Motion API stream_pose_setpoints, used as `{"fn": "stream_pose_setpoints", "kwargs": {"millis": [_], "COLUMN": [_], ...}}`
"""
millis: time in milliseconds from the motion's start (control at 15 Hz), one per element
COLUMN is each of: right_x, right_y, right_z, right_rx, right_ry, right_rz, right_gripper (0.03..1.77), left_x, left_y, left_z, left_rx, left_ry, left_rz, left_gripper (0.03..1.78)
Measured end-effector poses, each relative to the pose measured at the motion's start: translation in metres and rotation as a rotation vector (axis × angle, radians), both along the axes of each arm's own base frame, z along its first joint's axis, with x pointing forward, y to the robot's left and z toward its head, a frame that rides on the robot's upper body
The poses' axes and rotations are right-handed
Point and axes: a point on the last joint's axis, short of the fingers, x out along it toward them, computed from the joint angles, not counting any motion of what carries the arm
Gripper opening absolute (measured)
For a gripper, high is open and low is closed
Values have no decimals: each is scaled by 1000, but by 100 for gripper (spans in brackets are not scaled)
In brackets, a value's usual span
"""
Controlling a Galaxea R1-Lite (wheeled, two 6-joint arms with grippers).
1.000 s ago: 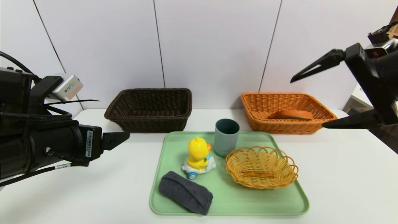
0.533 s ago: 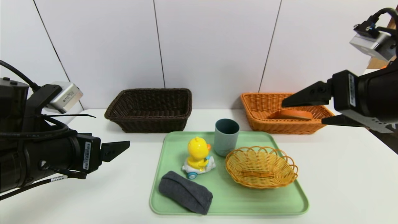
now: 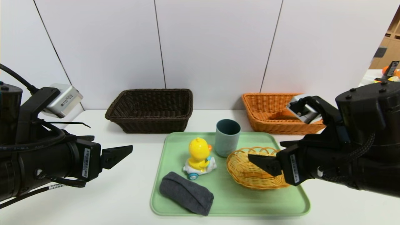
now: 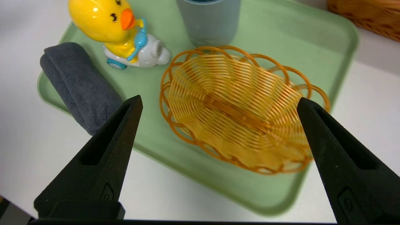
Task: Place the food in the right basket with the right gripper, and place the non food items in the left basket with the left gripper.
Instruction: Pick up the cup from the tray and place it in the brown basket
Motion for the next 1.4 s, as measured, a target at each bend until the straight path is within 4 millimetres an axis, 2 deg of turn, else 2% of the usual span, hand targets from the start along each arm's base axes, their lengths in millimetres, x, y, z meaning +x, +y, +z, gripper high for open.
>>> {"fn": "stream_pose_setpoints", "kwargs": {"millis": [133, 333, 667, 933, 1400], "right_x": [0, 2, 7, 14, 21], "right_y": [14, 38, 53, 54, 32], "right_z": [-13, -21, -37, -42, -57], "right_rx": [57, 155, 179, 177, 126], "right_ry": [-91, -219, -242, -240, -226], "right_rz": [51, 117, 143, 124, 27], "right_gripper": [169, 169, 169, 169, 169], "left_x": [0, -1, -1, -1, 1], "left_y": [0, 0, 1, 0, -1], "left_z": [0, -1, -4, -4, -4], "left_rx": [-3, -5, -1, 2, 4], "left_ry": [0, 5, 12, 14, 15], "left_rz": [0, 0, 0, -2, -8], "left_gripper": [169, 169, 169, 169, 169]}}
